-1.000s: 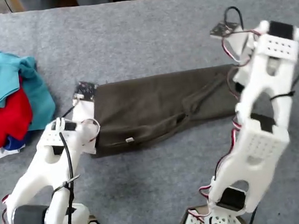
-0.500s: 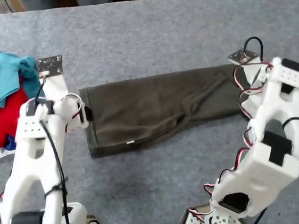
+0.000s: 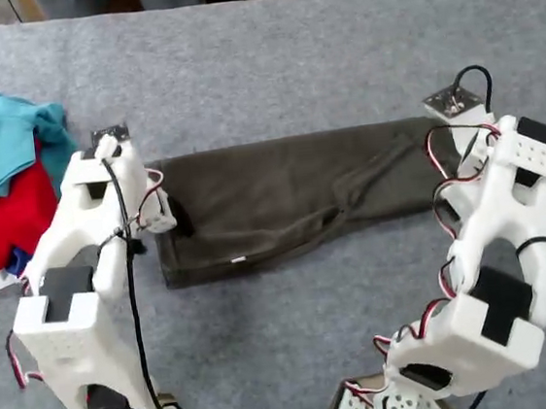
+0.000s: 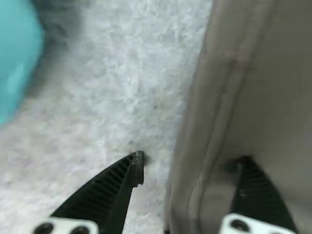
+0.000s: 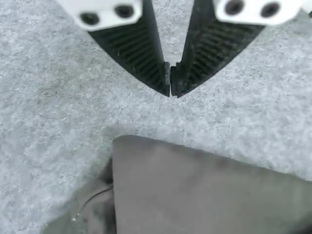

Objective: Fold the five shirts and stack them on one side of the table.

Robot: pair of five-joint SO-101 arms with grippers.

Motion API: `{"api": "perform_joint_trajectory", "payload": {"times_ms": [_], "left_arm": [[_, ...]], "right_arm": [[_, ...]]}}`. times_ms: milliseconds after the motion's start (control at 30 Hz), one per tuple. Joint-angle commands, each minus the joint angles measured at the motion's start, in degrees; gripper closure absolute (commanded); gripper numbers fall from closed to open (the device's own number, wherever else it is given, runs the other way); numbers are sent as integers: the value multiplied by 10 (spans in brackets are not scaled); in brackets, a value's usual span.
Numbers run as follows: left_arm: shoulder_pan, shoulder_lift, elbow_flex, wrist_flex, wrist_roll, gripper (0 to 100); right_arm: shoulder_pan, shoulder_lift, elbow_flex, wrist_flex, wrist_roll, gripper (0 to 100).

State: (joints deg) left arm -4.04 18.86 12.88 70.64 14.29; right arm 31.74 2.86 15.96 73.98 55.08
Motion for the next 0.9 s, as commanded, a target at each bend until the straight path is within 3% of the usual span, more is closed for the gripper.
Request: {"api": "perform_joint_trajectory", "payload": {"times_ms": [0,167,533,633,867], "left_arm": [[-3,41,-36,9,2,838],[0,56,-62,38,2,970],[-7,56,-73,49,-21,972],[-3,38,-96,93,-44,972],[44,-55,-175,160,-45,972]], "right_arm": [[0,-32,0,-4,-5,985],[0,-31,0,-4,-5,985],[11,-32,-1,-37,-10,985],[23,-32,-6,-85,-55,985],[62,-32,-65,-224,-244,984]]}}
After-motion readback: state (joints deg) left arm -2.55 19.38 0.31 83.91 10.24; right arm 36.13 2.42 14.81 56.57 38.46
